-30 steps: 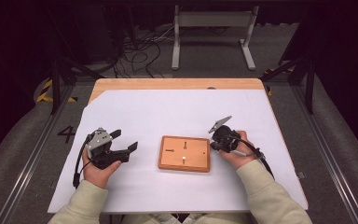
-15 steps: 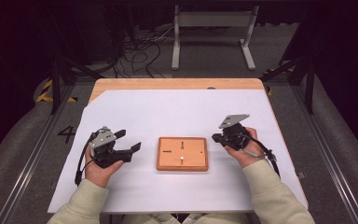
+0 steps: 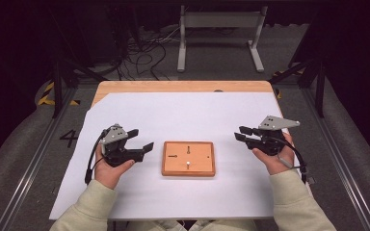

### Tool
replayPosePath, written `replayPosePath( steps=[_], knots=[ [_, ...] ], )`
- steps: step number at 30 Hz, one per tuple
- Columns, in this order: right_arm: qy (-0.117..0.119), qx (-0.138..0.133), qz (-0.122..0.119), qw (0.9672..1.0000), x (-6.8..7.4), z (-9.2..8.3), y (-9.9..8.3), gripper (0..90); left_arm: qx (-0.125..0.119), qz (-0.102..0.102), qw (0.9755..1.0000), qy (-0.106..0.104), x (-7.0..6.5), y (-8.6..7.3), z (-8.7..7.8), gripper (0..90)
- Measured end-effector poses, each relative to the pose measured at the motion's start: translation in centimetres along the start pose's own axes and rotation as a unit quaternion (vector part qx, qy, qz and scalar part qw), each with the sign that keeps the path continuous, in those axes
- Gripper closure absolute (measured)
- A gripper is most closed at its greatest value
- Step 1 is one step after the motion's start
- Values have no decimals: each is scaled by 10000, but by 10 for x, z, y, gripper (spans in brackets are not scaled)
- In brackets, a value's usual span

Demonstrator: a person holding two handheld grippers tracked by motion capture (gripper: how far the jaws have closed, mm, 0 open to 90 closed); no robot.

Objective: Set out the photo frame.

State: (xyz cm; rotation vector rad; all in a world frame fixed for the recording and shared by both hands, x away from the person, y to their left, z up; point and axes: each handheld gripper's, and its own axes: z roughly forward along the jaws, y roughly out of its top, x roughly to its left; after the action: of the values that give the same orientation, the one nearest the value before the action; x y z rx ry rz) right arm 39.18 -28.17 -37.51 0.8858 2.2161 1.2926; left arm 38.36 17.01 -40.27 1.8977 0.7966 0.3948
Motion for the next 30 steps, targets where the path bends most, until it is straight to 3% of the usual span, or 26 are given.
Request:
replayPosePath(
  steps=[9, 15, 22, 30],
  knots=[
    [41, -97, -10, 9999, 0, -1, 1, 629, 68, 238, 9992, -303, -17, 11, 15, 225],
    [59, -98, 24, 9999, -1, -2, 1, 640, 147, 226, 9987, -432, -24, 13, 21, 246],
    [65, -79, 25, 9999, 0, -2, 0, 640, 144, 390, 9965, -726, -41, 12, 36, 321],
    [74, -74, 48, 9999, 0, -3, -2, 636, 121, 382, 9933, -1083, -51, 5, 49, 389]
  ],
)
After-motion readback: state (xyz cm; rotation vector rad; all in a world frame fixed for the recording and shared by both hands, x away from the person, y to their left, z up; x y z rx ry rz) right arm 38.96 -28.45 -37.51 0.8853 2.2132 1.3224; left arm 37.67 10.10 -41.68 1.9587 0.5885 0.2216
